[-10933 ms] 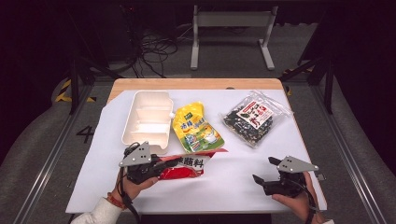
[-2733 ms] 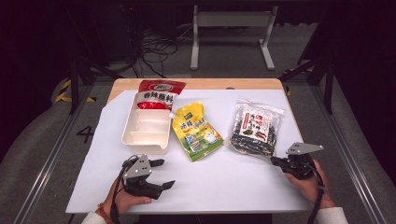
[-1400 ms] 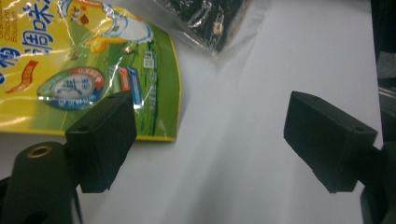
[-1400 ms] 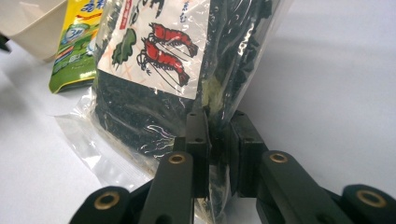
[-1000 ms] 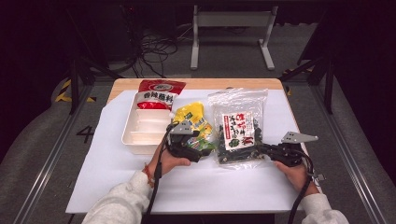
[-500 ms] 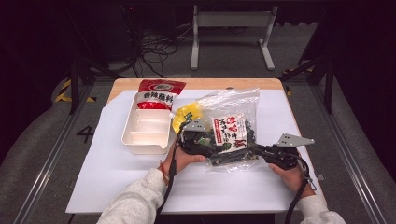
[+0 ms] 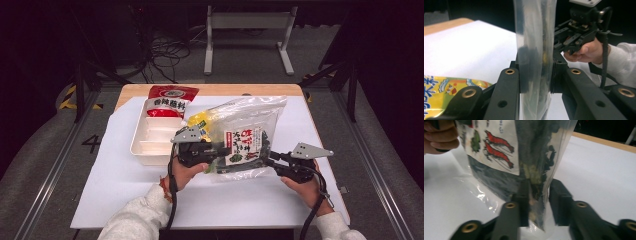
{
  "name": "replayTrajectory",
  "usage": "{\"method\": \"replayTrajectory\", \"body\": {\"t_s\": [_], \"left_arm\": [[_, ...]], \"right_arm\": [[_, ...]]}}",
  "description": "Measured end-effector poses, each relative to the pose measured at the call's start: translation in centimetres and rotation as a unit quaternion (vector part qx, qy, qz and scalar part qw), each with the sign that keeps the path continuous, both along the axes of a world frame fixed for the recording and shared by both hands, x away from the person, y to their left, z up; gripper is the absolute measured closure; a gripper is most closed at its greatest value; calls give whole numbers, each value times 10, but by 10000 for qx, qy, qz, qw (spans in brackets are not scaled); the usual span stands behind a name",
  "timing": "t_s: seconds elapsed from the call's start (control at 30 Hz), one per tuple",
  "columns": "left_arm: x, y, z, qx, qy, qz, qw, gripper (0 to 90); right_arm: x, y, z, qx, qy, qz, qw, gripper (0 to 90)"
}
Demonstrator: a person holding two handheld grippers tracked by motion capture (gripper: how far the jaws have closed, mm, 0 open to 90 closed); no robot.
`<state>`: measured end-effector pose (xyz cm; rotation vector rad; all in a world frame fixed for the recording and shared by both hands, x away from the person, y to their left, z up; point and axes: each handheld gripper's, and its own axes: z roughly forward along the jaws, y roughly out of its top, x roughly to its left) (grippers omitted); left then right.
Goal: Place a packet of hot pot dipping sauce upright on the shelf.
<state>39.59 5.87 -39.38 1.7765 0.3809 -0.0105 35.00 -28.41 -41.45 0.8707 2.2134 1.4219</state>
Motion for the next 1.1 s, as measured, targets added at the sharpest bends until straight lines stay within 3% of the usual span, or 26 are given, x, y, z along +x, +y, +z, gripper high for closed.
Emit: {"method": "replayTrajectory", "body": {"t_s": [0.23,0.37,0.53,1.03,1.1], "left_arm": [[-9,12,10,-52,-177,64,9998,751],[-11,21,16,-102,-234,152,9996,753],[-12,34,24,-83,-365,327,9988,753],[-11,82,49,-181,-875,781,9929,753],[-12,90,53,-188,-962,885,9912,753]], "right_arm": [[-5,6,6,-27,-119,65,9999,624],[-5,6,5,-21,-76,42,10000,565],[-7,7,2,-234,-163,-68,9996,566],[-5,-4,3,-158,-103,-288,9994,477],[-5,-4,2,-145,-83,-291,9994,466]]}}
